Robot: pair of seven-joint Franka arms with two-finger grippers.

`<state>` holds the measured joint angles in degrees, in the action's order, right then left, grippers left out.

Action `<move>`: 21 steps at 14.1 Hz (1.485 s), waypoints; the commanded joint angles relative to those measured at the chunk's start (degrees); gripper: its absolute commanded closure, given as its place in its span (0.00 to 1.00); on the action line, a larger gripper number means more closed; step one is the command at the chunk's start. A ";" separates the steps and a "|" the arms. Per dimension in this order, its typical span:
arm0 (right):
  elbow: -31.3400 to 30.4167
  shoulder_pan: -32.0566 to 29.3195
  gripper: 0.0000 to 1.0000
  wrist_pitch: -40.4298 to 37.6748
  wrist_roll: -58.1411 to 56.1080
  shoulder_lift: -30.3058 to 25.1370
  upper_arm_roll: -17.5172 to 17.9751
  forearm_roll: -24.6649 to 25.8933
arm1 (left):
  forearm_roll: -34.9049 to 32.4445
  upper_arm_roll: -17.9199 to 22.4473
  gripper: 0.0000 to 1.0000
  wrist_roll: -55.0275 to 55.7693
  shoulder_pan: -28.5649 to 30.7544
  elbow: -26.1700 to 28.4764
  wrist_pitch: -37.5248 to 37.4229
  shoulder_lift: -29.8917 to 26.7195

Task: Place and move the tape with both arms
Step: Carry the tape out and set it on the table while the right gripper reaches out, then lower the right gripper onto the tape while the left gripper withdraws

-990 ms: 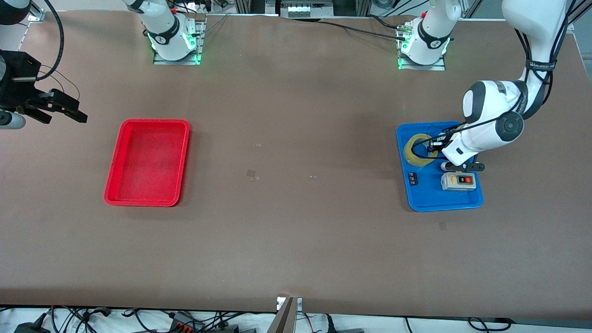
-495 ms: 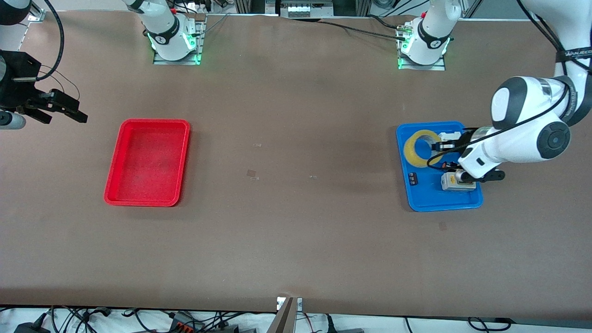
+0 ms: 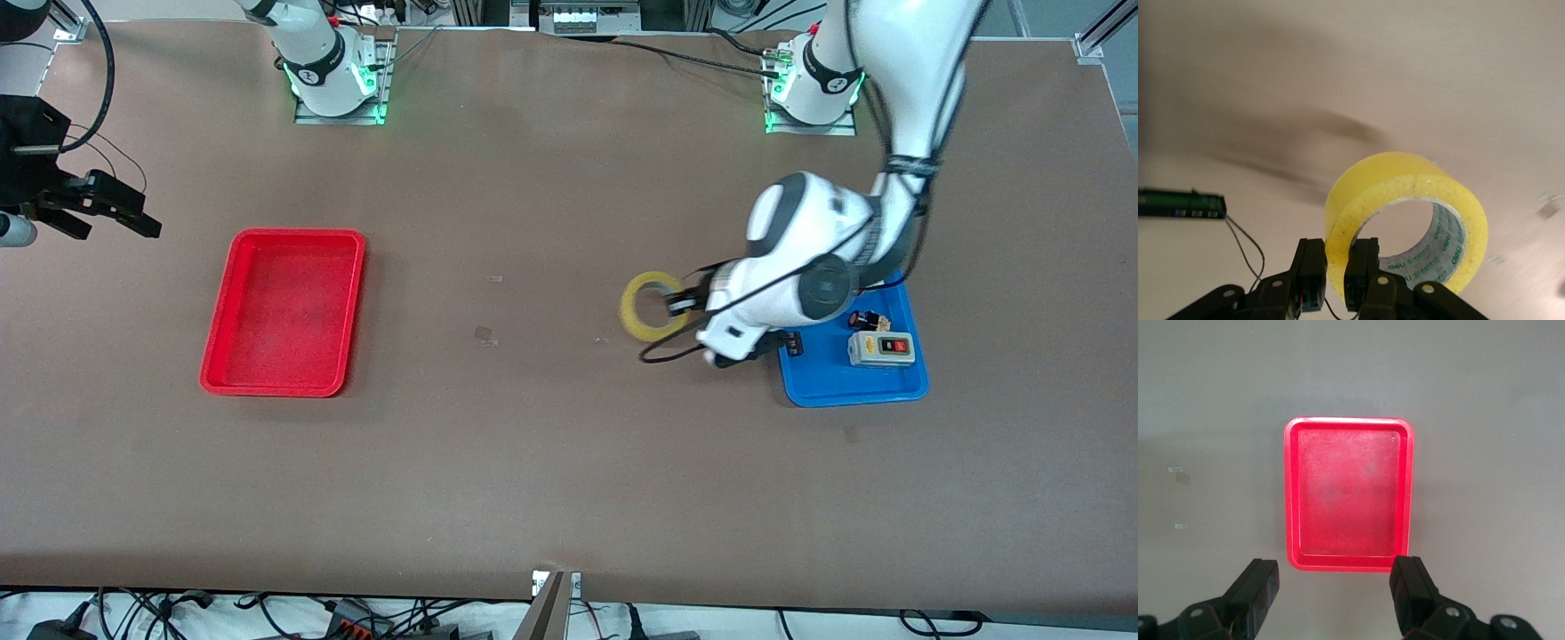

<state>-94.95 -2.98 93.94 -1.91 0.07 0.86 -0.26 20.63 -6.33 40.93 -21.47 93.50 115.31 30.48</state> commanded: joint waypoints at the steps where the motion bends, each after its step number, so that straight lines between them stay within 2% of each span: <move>1: 1.61 -1.33 0.00 -2.17 -0.64 3.35 0.28 -0.88 | 2.04 0.70 1.00 7.65 -5.49 -3.23 6.39 4.23; 4: 3.10 -1.77 0.00 -2.97 -0.12 5.12 0.19 -0.62 | 2.04 0.70 0.98 13.02 -10.33 -3.23 11.95 7.66; 5: 3.19 -1.68 0.00 -2.89 0.06 5.29 0.19 -0.61 | 1.78 0.70 0.82 13.12 -11.04 -3.23 12.57 8.54; 6: 3.28 -1.77 0.00 -2.89 0.32 5.38 0.19 -0.79 | 1.43 0.70 0.52 13.03 -11.14 -3.23 12.66 8.90; 7: 3.28 -1.86 0.00 -2.45 0.41 5.38 0.19 -1.05 | 1.25 0.70 0.08 12.77 -11.22 -3.23 12.66 8.90; 8: 3.19 -1.86 0.00 -2.19 0.32 5.82 0.10 -1.05 | 1.25 0.70 0.00 13.20 -11.40 -3.32 12.58 8.46; 10: 3.45 -1.68 0.00 -2.88 0.50 10.46 0.36 -1.05 | 1.16 1.22 0.00 13.29 -10.70 -3.23 11.61 6.28; 12: 3.63 -1.16 0.00 -2.10 0.41 10.91 0.89 -1.84 | 1.16 1.93 0.00 13.29 -8.69 -3.23 6.72 3.03; 14: 3.55 -0.37 0.00 -0.61 0.41 11.36 1.60 -8.75 | 0.12 2.72 0.00 13.12 -4.75 -3.23 1.09 -1.71; 16: 3.63 1.04 0.00 1.06 0.41 14.86 1.77 -12.12 | -6.71 2.46 0.00 12.77 -0.35 -3.14 -4.45 -6.89; 18: 4.16 5.93 0.00 5.08 0.41 19.42 1.95 -15.45 | -9.02 2.55 0.00 11.28 3.87 -3.14 -10.07 -9.98; 21: 8.01 17.09 0.00 10.81 4.25 27.42 1.77 -15.56 | -10.79 2.63 0.00 0.68 10.02 -2.88 -17.90 -14.03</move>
<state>-91.97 7.28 103.21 -1.24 21.73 3.08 -15.30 11.06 -3.36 47.47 -14.32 88.60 100.86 19.35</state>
